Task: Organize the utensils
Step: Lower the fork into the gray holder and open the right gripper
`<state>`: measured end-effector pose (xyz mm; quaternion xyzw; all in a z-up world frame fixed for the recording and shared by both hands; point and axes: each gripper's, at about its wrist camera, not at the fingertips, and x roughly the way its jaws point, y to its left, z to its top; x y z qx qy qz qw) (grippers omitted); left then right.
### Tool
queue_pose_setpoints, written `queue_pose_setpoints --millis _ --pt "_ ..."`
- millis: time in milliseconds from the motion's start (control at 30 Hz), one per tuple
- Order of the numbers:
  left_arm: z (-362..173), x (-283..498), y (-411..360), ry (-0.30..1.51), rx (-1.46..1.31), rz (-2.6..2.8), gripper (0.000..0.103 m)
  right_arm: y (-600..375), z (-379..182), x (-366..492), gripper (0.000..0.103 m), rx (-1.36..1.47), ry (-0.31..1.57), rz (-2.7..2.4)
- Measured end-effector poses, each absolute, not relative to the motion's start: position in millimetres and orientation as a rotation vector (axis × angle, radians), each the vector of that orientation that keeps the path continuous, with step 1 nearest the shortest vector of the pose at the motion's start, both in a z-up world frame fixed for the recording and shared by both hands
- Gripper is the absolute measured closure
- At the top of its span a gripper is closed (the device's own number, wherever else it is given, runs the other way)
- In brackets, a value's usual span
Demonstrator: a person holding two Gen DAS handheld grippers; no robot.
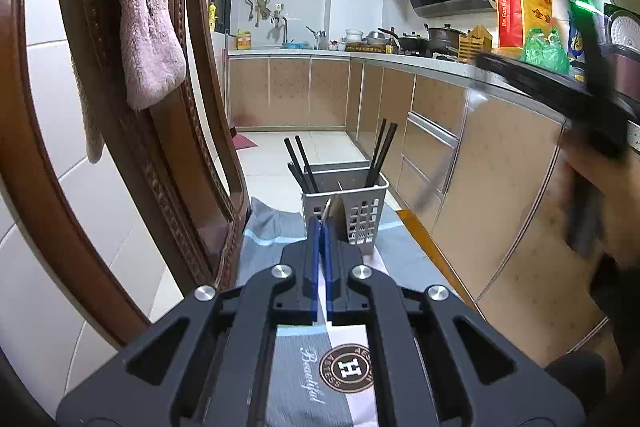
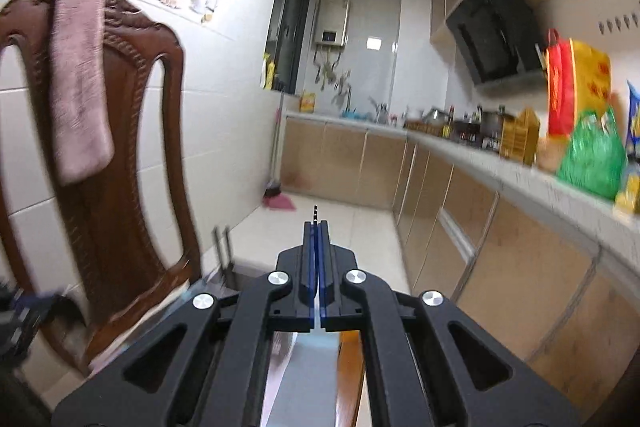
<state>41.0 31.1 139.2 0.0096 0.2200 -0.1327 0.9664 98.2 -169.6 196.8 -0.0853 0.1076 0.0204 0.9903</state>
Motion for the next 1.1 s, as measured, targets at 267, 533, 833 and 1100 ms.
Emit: queue_pose_setpoints --millis 267,533,833,1100 --pt "134 59 40 0.445 0.011 -0.251 0.101 -149 167 201 0.101 -0.219 0.211 -0.054" --pt "128 72 44 0.445 0.008 -0.24 0.101 -139 93 240 0.101 -0.229 0.288 -0.082" --pt "138 97 39 0.422 0.005 -0.232 0.101 -150 67 241 0.076 -0.154 0.439 -0.006" --pt "183 148 37 0.319 -0.044 -0.175 0.101 -221 98 112 0.027 0.112 0.276 0.055"
